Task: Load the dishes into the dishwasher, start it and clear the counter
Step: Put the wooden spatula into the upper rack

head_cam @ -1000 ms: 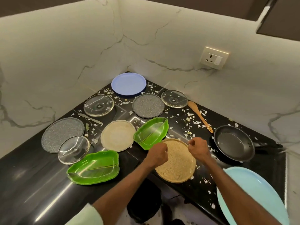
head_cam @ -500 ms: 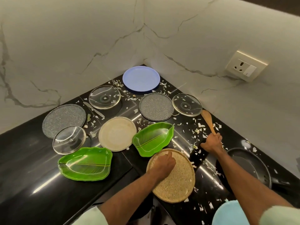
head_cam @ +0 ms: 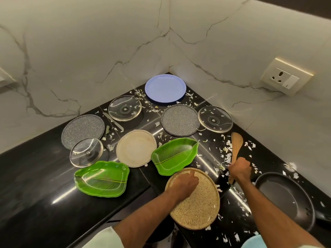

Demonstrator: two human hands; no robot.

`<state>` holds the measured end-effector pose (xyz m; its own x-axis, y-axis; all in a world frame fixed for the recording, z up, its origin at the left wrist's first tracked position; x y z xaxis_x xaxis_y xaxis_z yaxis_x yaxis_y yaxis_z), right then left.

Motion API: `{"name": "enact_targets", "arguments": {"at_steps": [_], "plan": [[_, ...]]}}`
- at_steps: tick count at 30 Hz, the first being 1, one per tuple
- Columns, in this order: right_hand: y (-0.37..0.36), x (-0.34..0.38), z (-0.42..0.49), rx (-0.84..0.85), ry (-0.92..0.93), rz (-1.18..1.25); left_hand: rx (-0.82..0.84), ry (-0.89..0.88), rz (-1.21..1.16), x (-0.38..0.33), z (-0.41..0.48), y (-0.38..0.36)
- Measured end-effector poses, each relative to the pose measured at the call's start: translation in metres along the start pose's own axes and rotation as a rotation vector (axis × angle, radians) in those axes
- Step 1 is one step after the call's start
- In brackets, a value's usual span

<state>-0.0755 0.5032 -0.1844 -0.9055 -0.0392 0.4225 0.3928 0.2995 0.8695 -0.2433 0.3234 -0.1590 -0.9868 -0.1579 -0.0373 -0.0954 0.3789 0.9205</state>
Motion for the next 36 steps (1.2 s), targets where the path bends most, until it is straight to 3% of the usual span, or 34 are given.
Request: {"name": "enact_targets", "arguments": {"at_steps": [4,12,16,18,23,31,36], "plan": [[-0.016,-0.003,-0.012,0.063,-0.135,0.192,-0.037,-0.018,0.067,-0.007,-0.006,0.010],[-0.016,0.000,-0.030,0.086,-0.089,0.306,0.107,-0.090,0.155,-0.009,0.003,-0.031],[-0.012,0.002,-0.065,-0.003,-0.122,0.572,0.038,-0.111,0.080,-0.010,-0.004,-0.013],[-0.009,-0.001,-0.092,-0.072,-0.144,0.701,-0.003,-0.214,0.140,-0.014,-0.001,-0.019],[-0.001,-0.004,-0.185,-0.160,-0.223,0.963,0.027,-0.255,0.183,-0.009,-0.005,-0.019],[-0.015,-0.039,-0.320,-0.425,-0.451,0.783,0.032,-0.329,0.034,-0.025,-0.083,-0.021],[-0.019,-0.055,-0.386,-0.582,-0.396,0.611,0.017,-0.498,-0.026,-0.078,-0.136,-0.024]]}}
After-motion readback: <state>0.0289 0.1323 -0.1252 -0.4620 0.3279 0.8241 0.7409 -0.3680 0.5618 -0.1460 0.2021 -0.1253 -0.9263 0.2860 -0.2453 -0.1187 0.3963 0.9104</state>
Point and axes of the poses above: each hand's wrist, its own z-axis towards the middle knuckle, its own y-axis out of the back of the hand, x = y × z, the point moved 8 cm from there along z, towards the middle knuckle, and after that the axes turned 15 degrees about y, right-handed, at the moved point
